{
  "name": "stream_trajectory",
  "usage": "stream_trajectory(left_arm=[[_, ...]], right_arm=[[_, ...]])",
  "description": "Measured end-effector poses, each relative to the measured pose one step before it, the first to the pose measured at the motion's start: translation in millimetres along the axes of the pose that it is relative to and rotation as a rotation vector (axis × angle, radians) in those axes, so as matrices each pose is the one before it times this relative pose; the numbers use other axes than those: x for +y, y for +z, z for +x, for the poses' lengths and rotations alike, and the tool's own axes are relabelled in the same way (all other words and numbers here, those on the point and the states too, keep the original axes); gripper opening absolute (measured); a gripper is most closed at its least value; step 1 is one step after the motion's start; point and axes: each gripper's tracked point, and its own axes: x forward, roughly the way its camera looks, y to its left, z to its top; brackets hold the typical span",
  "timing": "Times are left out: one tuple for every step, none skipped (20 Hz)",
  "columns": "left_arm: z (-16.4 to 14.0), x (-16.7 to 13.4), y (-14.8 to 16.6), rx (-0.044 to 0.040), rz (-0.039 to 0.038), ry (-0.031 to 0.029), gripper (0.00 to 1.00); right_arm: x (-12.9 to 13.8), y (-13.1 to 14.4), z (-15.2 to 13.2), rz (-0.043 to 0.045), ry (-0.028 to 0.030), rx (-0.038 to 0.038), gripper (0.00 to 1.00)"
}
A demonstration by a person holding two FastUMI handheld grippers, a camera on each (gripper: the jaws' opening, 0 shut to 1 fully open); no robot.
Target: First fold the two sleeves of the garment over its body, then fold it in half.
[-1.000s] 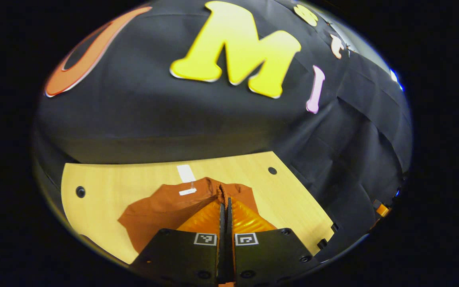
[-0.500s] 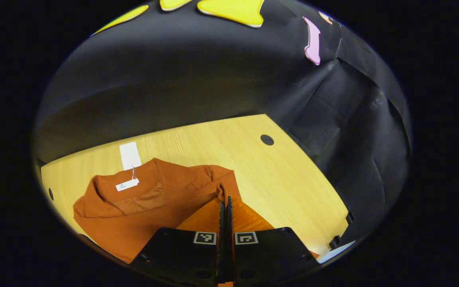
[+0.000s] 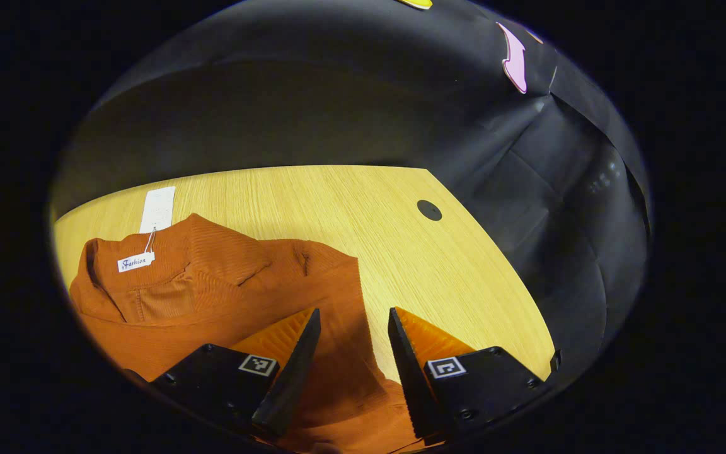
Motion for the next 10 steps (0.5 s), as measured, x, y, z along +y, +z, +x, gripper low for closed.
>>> stream_trajectory(left_arm=[[-6.35, 4.42, 2.84, -0.02606, 0.01863, 0.02229, 0.92], [-9.58, 0.09, 5.06, -0.02667, 0.00464, 0.01061, 0.82], [-10.44, -0.97, 4.33, -0.03031, -0.00551, 0.00401, 0.85], [-13.22, 1.06, 4.94, -0.03368, -0.01247, -0.00086, 0.86], [-16.08, -0.39, 7.92, -0.03994, -0.0108, -0.00261, 0.91], [-19.08, -0.4, 13.02, -0.04874, -0.002, 0.01994, 0.93], [-21.11, -0.89, 15.67, -0.04734, 0.00356, 0.01859, 0.98], [-22.42, 1.67, 14.58, -0.05203, 0.0098, 0.0177, 0.99], [-22.35, 0.99, 15.58, -0.05445, 0.01608, 0.01128, 0.99], [-22.6, -0.22, 16.81, -0.05204, 0.01488, 0.00438, 0.99]], right_arm=[[4.64, 2.68, 2.38, -0.01041, 0.01075, -0.0022, 0.88], [6.27, 1.4, 4.17, -0.01232, 0.01156, -0.00333, 0.88], [6.56, 2.43, 4.8, -0.00951, 0.01344, -0.00396, 0.88], [8.63, 1.86, 6.02, -0.0071, 0.01823, -0.00268, 0.88], [9.2, 1.77, 6.47, -0.00714, 0.01803, -0.00393, 0.89], [8.25, 1.72, 7.07, -0.00409, 0.01349, -0.00694, 0.89], [11.12, 3.23, 7.95, -0.00716, 0.02036, -0.00668, 0.9], [9.46, 1.74, 7.42, -0.00783, 0.01428, -0.00639, 0.9], [10.6, 2.94, 7.29, -0.011, 0.01987, -0.0075, 0.94], [12.33, 2.75, 6.92, -0.00869, 0.02239, -0.00763, 0.9]])
